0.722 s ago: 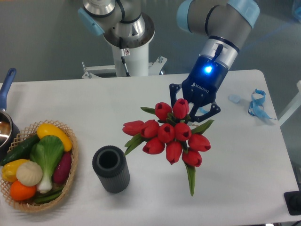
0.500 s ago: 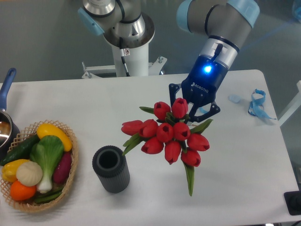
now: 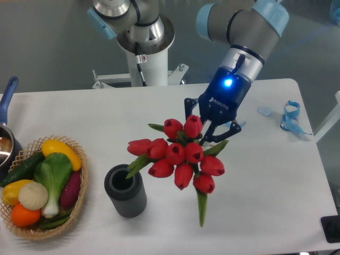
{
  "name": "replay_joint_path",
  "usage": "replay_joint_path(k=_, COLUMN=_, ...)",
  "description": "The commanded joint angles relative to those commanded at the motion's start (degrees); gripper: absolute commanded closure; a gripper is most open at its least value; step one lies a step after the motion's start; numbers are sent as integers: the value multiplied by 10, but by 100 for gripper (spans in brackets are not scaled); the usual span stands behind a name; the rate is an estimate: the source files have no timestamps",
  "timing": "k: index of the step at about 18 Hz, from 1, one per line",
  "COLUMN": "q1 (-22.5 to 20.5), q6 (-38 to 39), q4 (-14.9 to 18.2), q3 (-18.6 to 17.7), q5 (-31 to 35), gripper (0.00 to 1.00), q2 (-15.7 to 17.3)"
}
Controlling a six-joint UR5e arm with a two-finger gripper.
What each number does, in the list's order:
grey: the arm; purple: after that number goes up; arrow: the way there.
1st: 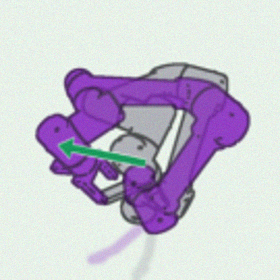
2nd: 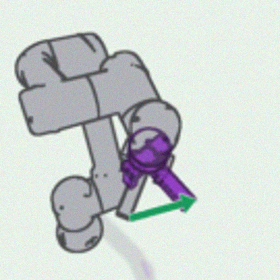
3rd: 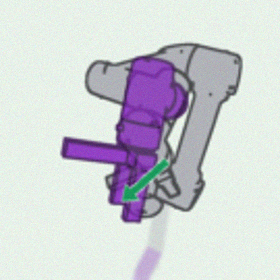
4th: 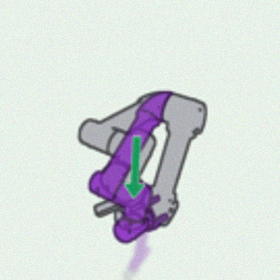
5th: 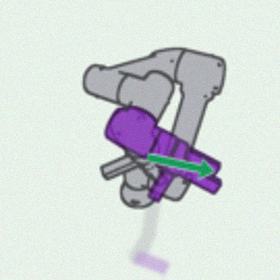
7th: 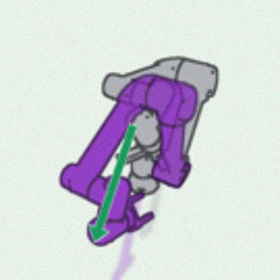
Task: Insert the flowers into the vase
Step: 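Carry the red tulip bunch with the gripper toward the dark grey vase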
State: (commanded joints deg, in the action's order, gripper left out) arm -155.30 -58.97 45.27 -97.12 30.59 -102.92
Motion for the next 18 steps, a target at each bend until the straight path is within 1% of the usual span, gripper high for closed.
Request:
replay_joint_path(k=2, q1=11, q6=-1, q4=-9, q3=0, q5=-13, gripper=90, q2=-2)
replay_joint_path(k=5, q1=19, q6=-2, q4=-14, q3=-1, q5=-60, gripper=90, q2=-9)
replay_joint_path(k=6, q1=26, q6=-4, q4=-15, q3=-1, q5=-87, gripper=90, q2=-12)
replay_joint_path(k=9, q1=27, q6=-29, q4=-16, q3=-7, q5=-181, gripper=90, q2=-18)
replay_joint_path(k=10, q1=28, q6=-39, q4=-16, q3=-12, q5=-198, gripper=90, q2=-18)
replay_joint_path(k=13, q1=40, q6=-45, q4=-17, q3=-18, q5=-221, gripper=90, q2=-21)
replay_joint_path(k=15, q1=47, q6=-59, q4=-17, q3=-16, q5=-252, gripper=90, q2=-36)
replay_joint_path(k=18, q1=61, q6=-90, q4=-17, q3=-23, q5=-263, gripper=90, q2=-48)
